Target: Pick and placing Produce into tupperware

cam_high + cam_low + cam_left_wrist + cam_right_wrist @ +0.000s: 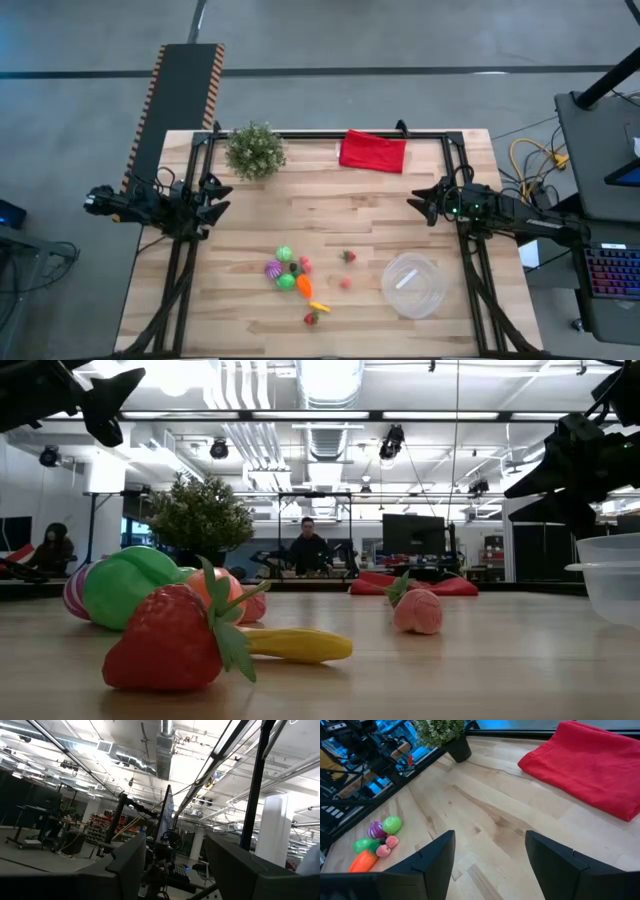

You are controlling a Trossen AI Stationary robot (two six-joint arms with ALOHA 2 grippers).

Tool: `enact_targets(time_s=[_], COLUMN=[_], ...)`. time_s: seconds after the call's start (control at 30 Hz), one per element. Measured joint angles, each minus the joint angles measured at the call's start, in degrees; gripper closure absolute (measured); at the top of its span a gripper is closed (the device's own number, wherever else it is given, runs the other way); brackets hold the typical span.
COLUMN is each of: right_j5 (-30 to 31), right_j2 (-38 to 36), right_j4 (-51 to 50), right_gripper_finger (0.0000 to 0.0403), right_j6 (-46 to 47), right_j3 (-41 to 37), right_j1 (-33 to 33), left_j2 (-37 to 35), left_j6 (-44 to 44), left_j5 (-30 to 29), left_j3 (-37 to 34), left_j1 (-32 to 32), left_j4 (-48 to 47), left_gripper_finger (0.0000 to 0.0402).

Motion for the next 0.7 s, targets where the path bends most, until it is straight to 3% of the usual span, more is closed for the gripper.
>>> enact_targets(time_s=[0.2,0.27,0.33,0.43,0.57,0.7], right_j5=[0.2,-1.1,-5.4,-13.6,-8.4,-8.1], right_j2=[0.0,0.1,0.2,2.4,7.3,10.4], right_j4=[0.8,3.5,13.1,35.1,51.7,52.7], right_gripper_finger=[0.0170,0.0170,0.0170,0.0170,0.0170,0.0170], right_j6=[0.2,8.2,11.8,8.8,7.3,7.7], right_j3=[0.0,0.1,0.1,0.3,3.4,8.8], right_j1=[0.0,0.0,0.0,0.1,0.0,0.0], left_j2=[0.0,0.0,0.0,0.0,0.0,0.0], left_j6=[0.0,0.0,0.0,0.0,0.0,0.0], left_j5=[0.0,0.0,0.0,0.0,0.0,0.0], left_j3=[0.0,0.0,0.0,0.0,0.0,0.0], left_j1=[0.0,0.0,0.0,0.0,0.0,0.0], left_j4=[0.0,0.0,0.0,0.0,0.0,0.0], left_gripper_finger=[0.0210,0.0210,0.0210,0.0210,0.0210,0.0210])
